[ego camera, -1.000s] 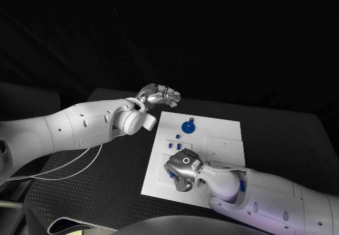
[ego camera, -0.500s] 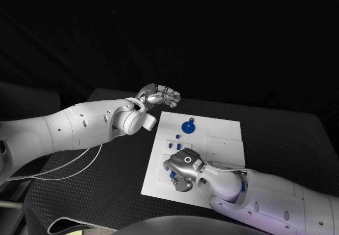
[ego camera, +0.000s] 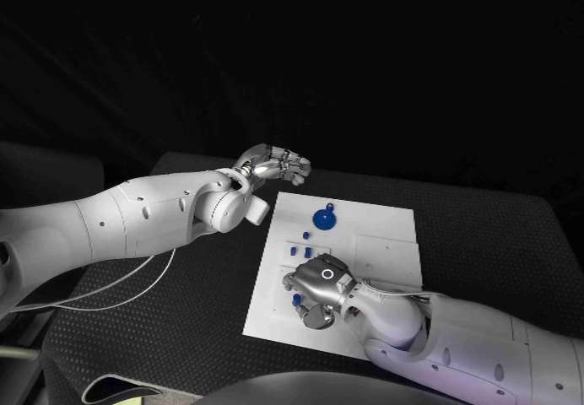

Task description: Assemble the parts on the task board

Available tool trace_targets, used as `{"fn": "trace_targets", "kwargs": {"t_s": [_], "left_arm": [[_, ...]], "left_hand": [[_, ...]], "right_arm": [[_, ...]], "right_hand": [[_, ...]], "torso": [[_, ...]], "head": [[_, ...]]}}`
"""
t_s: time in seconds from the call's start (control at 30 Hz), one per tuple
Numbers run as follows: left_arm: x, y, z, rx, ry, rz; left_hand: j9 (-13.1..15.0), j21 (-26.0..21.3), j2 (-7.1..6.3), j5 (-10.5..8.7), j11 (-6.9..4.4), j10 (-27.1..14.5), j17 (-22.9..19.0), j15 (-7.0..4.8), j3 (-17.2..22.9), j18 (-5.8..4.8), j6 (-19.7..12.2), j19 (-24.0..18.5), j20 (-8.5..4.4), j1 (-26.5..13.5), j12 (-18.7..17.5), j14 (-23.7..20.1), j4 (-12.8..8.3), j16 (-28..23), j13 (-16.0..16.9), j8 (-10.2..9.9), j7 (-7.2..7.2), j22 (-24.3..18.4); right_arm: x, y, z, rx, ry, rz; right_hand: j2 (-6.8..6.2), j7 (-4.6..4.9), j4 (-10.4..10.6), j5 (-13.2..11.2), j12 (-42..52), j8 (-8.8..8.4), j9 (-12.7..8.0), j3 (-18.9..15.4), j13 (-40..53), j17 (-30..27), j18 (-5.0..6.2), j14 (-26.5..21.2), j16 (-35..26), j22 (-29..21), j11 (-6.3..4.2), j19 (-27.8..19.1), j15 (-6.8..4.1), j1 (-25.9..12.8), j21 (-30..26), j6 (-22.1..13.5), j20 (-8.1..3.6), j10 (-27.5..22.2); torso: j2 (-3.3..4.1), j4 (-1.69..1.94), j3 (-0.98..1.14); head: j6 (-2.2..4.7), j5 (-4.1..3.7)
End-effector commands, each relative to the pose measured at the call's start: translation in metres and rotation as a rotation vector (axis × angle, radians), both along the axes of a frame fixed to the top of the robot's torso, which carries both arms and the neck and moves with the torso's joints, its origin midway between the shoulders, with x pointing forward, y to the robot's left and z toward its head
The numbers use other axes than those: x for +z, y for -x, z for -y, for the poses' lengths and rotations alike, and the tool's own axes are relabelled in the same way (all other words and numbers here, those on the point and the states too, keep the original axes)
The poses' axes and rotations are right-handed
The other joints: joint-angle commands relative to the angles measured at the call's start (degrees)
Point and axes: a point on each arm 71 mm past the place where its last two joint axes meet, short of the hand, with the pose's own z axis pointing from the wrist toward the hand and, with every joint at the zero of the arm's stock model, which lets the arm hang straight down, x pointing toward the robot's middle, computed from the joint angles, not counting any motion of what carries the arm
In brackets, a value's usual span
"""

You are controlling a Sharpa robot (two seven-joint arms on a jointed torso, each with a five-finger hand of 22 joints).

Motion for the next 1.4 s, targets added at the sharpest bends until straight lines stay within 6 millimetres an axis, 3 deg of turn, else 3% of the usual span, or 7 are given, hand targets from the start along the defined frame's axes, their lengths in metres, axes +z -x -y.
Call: {"fn": "trace_targets", "kwargs": {"t_s": [0.03, 0.53, 0.9, 1.1, 1.13, 1.17, 1.4], "left_arm": [[0.002, 0.0, 0.001, -0.013, 0.011, 0.003], [0.002, 0.0, -0.003, -0.004, 0.007, 0.003], [0.001, -0.002, -0.005, 0.002, 0.004, 0.002], [0.0, -0.004, -0.006, 0.008, 0.003, 0.0], [0.0, -0.004, -0.006, 0.009, 0.003, 0.0], [-0.001, -0.004, -0.006, 0.008, 0.003, 0.0], [-0.003, -0.005, -0.004, 0.006, 0.003, -0.007]], "left_hand": [[-0.08, -0.37, -0.27, -0.04, -0.06, -0.43, 0.12, 0.05, 0.02, -0.28, -0.5, 0.22, 0.26, 0.25, 0.07, 0.46, 0.26, -0.27, -0.1, 0.32, -0.04, 0.1], [-0.09, -0.41, -0.31, -0.05, -0.06, -0.43, 0.2, 0.05, 0.02, -0.28, -0.52, 0.24, 0.26, 0.29, 0.07, 0.49, 0.25, -0.34, -0.11, 0.33, -0.04, 0.13], [-0.09, -0.45, -0.34, -0.08, -0.07, -0.38, 0.34, 0.05, -0.06, -0.3, -0.48, 0.29, 0.27, 0.13, 0.1, 0.54, 0.39, -0.44, -0.12, 0.38, -0.04, 0.19], [-0.11, -0.53, -0.4, -0.08, -0.08, -0.34, 0.54, 0.05, -0.2, -0.32, -0.47, 0.34, 0.27, -0.23, 0.12, 0.6, 0.68, -0.6, -0.14, 0.42, -0.05, 0.3], [-0.11, -0.54, -0.4, -0.07, -0.09, -0.34, 0.56, 0.05, -0.22, -0.32, -0.47, 0.34, 0.27, -0.27, 0.12, 0.61, 0.71, -0.62, -0.14, 0.42, -0.05, 0.31], [-0.11, -0.55, -0.39, -0.07, -0.09, -0.34, 0.57, 0.05, -0.22, -0.32, -0.47, 0.34, 0.27, -0.29, 0.12, 0.61, 0.73, -0.63, -0.14, 0.42, -0.05, 0.31], [-0.13, -0.6, -0.37, -0.05, -0.08, -0.35, 0.68, 0.05, -0.27, -0.32, -0.5, 0.35, 0.27, -0.46, 0.11, 0.62, 0.88, -0.73, -0.16, 0.42, -0.04, 0.36]], "right_arm": [[0.003, 0.002, 0.003, -0.006, -0.036, -0.007], [0.053, -0.014, 0.042, -0.096, -0.239, -0.104], [0.074, -0.07, 0.124, -0.448, -0.279, -0.432], [0.066, -0.075, 0.165, -0.609, -0.163, -0.678], [0.065, -0.075, 0.171, -0.632, -0.159, -0.694], [0.063, -0.073, 0.176, -0.652, -0.138, -0.718], [0.052, -0.061, 0.206, -0.823, -0.004, -0.855]], "right_hand": [[-0.3, 0.05, -0.21, -0.25, -0.34, -0.37, -0.07, -0.37, -0.11, 0.09, 4.6, -0.21, 0.2, 1.06, -0.02, -0.45, 0.13, 0.37, -0.27, -0.27, -0.1, -0.3], [-0.31, 0.25, -2.0, -0.3, -0.05, -0.23, -0.05, -6.74, -0.87, 0.03, 4.6, -0.45, 0.59, 1.03, 0.03, -0.72, 0.2, -4.4, -0.18, -1.01, 0.01, -0.43], [0.15, -0.85, 4.11, -0.32, 5.31, 1.62, 0.91, -3.47, 1.6, -0.32, 4.6, 0.86, 0.88, 0.88, -2.76, 0.88, -2.47, -2.66, 0.01, 1.49, -0.53, 6.57], [1.27, -2.76, 5.78, 0.11, 28.21, 2.02, 2.72, -8.64, 19.39, 0.48, 4.6, 1.76, 2.18, 1.17, -6.51, 1.69, -5.05, -4.37, 0.64, 0.77, -0.87, 8.15], [2.77, -3.57, 7.22, -0.63, 37.33, 2.03, 3.21, -8.95, 27.77, 1.49, 4.57, 1.89, 3.6, 1.39, -5.72, 2.09, -4.09, -5.72, 1.39, 0.83, -1.02, 1.7], [1.86, -2.22, 7.18, -0.51, 44.48, 1.99, 3.62, -9.2, 34.13, 2.38, 4.6, 1.88, 4.76, 1.45, -5.68, 2.14, -5.0, -5.74, 2.08, 0.78, -1.35, -2.44], [2.63, -3.15, 11.16, -0.27, 58.23, 2.17, 5.56, -8.89, 44.91, 6.17, 4.6, 3.82, 9.25, 1.34, -6.37, 4.62, -5.97, -9.61, 6.14, 1.12, -2.1, -3.5]], "torso": [[0.0, 0.0, 0.0], [-0.03, -0.14, 0.08], [-0.15, -0.28, 0.14], [-0.26, -0.53, 0.26], [-0.3, -0.56, 0.29], [-0.33, -0.61, 0.33], [-0.66, -1.03, 0.65]], "head": [[0.01, 0.0], [0.53, -0.32], [1.96, -2.78], [2.68, -5.14], [2.74, -5.48], [2.77, -5.78], [2.69, -7.08]]}}
